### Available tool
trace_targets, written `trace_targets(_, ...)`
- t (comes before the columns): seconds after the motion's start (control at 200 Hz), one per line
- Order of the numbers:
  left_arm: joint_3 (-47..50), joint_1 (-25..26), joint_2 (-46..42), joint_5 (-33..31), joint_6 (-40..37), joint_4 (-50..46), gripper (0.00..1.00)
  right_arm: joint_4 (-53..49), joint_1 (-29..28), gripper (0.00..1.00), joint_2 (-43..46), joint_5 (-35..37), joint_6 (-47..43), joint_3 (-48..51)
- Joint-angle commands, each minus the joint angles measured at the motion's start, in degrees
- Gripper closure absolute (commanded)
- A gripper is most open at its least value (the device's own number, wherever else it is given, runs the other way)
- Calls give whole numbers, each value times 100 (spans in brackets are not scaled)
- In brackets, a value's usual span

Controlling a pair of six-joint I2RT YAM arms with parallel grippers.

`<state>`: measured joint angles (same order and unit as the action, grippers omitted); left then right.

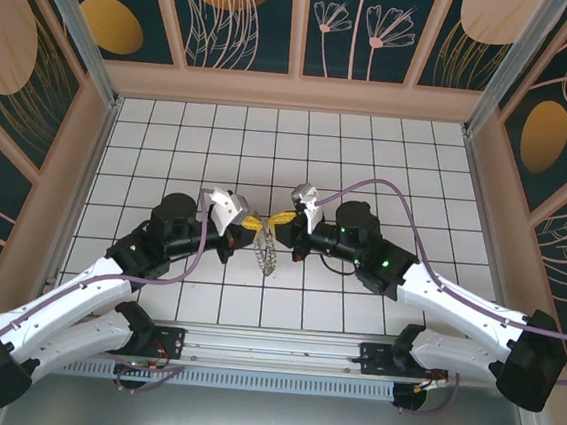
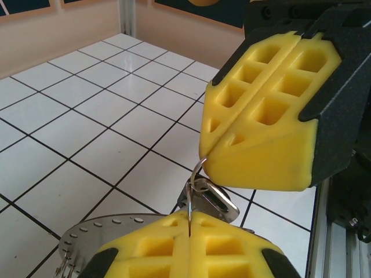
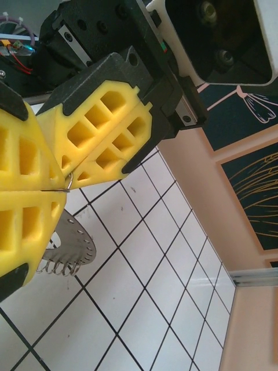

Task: Put the keys on the keyring

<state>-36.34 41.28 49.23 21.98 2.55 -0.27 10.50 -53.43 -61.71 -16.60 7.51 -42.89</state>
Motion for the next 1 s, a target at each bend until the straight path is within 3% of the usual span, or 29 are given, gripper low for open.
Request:
trace_targets(0.0, -216, 30, -37, 17, -109, 132, 100, 99, 34, 100, -99, -107, 82, -228)
trace_targets(0.626, -222, 69, -62, 22, -119, 115, 100, 40, 117, 100, -146, 104, 73, -307)
trace_targets(0.996, -220, 93, -55, -3, -140, 124, 100, 83, 194, 100, -237, -171, 58, -324)
